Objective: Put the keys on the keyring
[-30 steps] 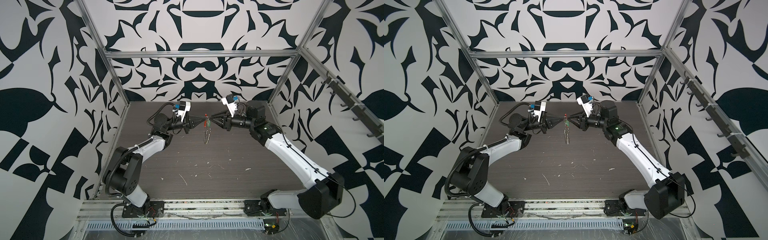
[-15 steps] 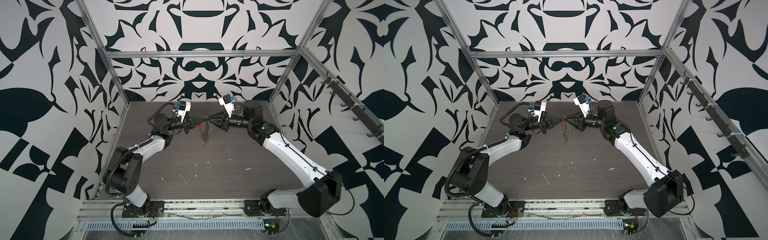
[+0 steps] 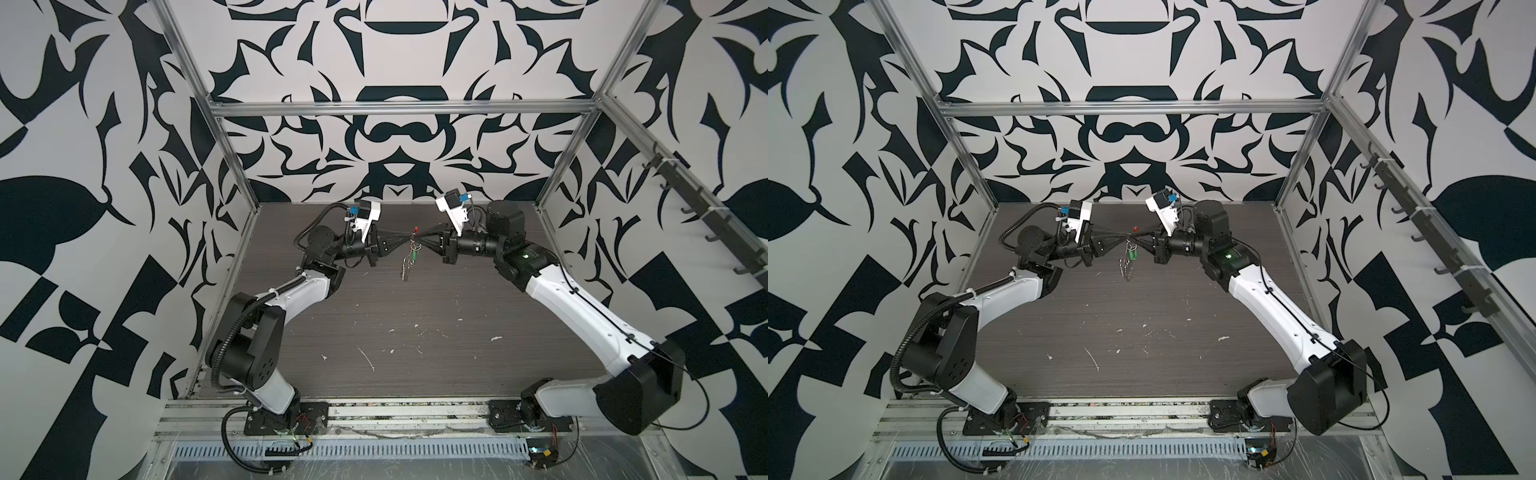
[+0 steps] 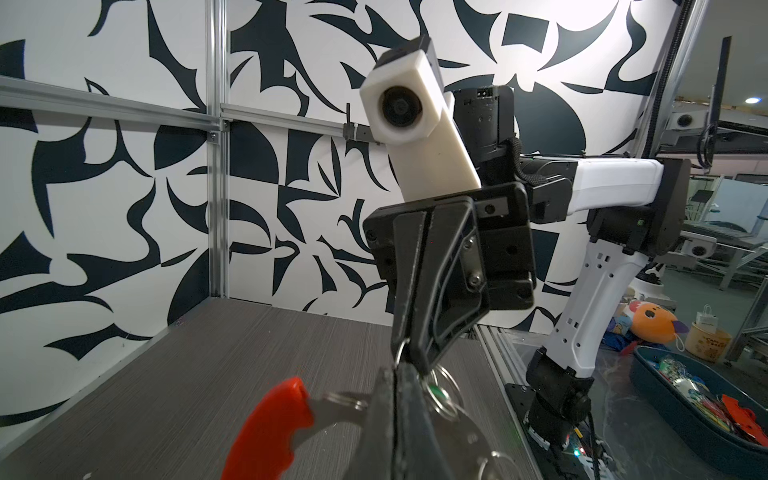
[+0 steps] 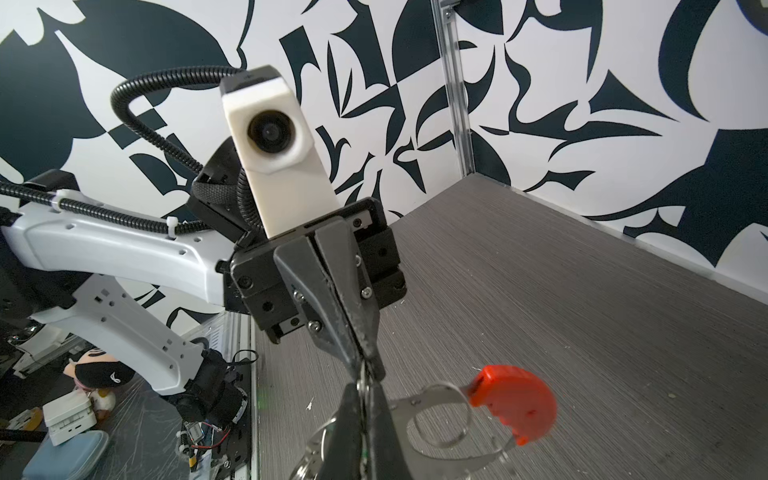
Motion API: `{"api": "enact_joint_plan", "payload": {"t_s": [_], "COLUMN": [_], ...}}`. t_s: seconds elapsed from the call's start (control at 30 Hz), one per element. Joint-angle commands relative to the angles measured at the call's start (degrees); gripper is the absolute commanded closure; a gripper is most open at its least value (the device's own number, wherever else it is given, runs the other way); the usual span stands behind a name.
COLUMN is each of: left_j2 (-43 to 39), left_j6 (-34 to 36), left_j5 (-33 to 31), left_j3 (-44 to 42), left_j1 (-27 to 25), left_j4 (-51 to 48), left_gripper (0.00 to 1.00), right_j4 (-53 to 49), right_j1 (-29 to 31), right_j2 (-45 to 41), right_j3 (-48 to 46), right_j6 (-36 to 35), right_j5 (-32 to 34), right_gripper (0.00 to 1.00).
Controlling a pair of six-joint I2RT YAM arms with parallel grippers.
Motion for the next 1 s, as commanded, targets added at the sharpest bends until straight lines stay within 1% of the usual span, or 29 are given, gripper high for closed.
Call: {"api": "enact_joint_plan", "payload": {"t_s": [0.0,0.1,0.17,0.2,0.23,0.27,0.33,0.37,0.4,0.43,0.47,0.53,0.63,0.73,0.8,0.97], "left_j2": [-0.1,-0.2,-0.9,-1.7,-2.7,-4.4,-7.9,-9.1,-9.2,-8.7,-7.4,-5.1,-2.7,-1.7,-1.4,-0.6], "left_j6": [0.8,1.8,4.3,7.2,11.4,17.8,33.6,46.1,56.6,62.7,66.3,69.9,72.3,72.4,71.7,70.5], "left_j5": [0.9,0.1,-0.2,0.1,0.5,0.8,0.7,0.0,-1.5,-2.8,-2.9,-3.0,-2.4,-0.6,0.7,1.7], "left_j3": [2.3,2.1,1.8,1.4,1.2,1.4,4.5,8.0,12.2,15.5,18.6,22.9,26.2,27.0,26.9,27.0], "left_j1": [-0.2,0.0,0.4,0.8,1.1,1.3,0.9,0.4,-0.3,-0.8,-0.9,-0.8,-0.8,-0.9,-0.8,-0.9], "left_j4": [2.3,1.8,-0.1,-3.1,-7.1,-14.5,-37.9,-54.5,-69.6,-79.3,-86.5,-94.9,-100.6,-101.1,-99.9,-98.0], "left_gripper": [1.0,1.0,0.85,0.81,0.79,0.78,0.78,0.78,0.8,0.81,0.82,0.83,0.82,0.82,0.8,0.79], "right_j4": [0.9,-0.5,-2.6,-4.2,-6.0,-8.7,-15.2,-18.4,-20.6,-22.0,-22.9,-23.8,-25.3,-25.2,-25.3,-25.7], "right_j1": [0.3,0.3,0.3,0.3,0.3,0.3,0.3,0.3,0.4,0.5,0.5,0.6,0.9,0.8,0.9,1.7], "right_j2": [-1.7,-2.2,-2.3,-2.3,-2.2,-2.0,-0.8,-0.1,0.7,1.2,1.8,2.9,3.9,3.8,3.7,3.4], "right_j3": [1.7,1.9,2.3,2.7,3.1,4.1,6.8,8.2,9.2,9.7,10.2,10.8,11.9,12.1,12.0,11.8], "right_j6": [0.2,-0.7,-2.6,-4.0,-5.3,-7.5,-11.5,-13.9,-15.7,-16.9,-17.9,-19.1,-20.0,-20.2,-20.2,-20.0], "right_j5": [1.1,2.9,3.5,4.1,4.8,5.5,7.3,8.2,9.1,9.3,9.3,8.6,7.8,7.8,7.0,5.6], "right_gripper": [1.0,1.0,1.0,1.0,1.0,1.0,1.0,1.0,1.0,1.0,1.0,1.0,1.0,1.0,1.0,1.0]}}
